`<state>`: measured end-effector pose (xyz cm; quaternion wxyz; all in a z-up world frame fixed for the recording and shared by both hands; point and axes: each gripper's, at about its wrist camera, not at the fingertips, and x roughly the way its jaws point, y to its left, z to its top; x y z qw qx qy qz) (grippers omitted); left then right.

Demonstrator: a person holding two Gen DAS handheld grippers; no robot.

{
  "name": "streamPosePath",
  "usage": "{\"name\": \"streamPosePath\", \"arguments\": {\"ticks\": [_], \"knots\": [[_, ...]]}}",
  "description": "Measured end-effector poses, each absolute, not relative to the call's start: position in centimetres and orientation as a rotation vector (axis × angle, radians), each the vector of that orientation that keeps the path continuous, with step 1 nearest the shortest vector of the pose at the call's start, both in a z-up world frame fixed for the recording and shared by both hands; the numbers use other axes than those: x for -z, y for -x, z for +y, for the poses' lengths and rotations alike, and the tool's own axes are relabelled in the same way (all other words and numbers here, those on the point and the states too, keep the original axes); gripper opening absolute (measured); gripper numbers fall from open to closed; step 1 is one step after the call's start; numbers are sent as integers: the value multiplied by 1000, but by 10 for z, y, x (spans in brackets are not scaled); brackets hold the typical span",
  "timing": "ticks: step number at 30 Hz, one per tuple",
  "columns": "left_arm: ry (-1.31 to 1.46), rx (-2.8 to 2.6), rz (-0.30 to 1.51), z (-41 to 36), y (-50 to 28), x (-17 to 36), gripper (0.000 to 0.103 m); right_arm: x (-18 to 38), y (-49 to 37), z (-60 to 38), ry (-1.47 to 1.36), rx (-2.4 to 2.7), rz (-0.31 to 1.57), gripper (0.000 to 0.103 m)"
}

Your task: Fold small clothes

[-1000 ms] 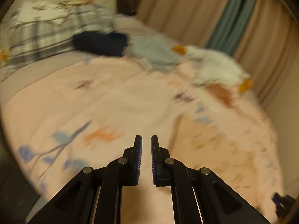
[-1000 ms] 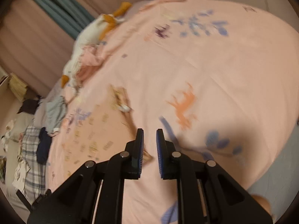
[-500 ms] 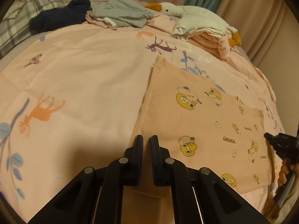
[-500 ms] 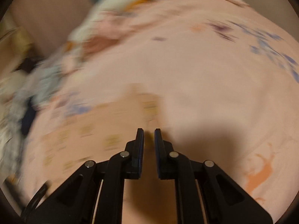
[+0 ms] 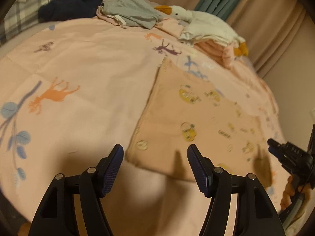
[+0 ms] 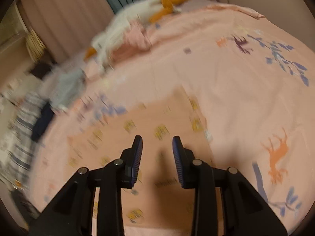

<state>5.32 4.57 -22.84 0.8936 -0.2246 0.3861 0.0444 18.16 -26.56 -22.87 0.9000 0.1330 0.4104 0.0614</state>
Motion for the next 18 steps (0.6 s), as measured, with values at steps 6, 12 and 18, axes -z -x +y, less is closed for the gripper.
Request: {"name": "streamPosePath", "arguments": {"ticks": [6,12,18], "knots": [[424,-91,788,39,-46,232,66,262,-172,-265,-170,-73,931,31],[500,-49,775,41,-43,228,66,238,-152,-284,-397,-206,771,52],[446,-36,783,27,-45,228,66,233,-141,-283,-442,-230,668,93]]}}
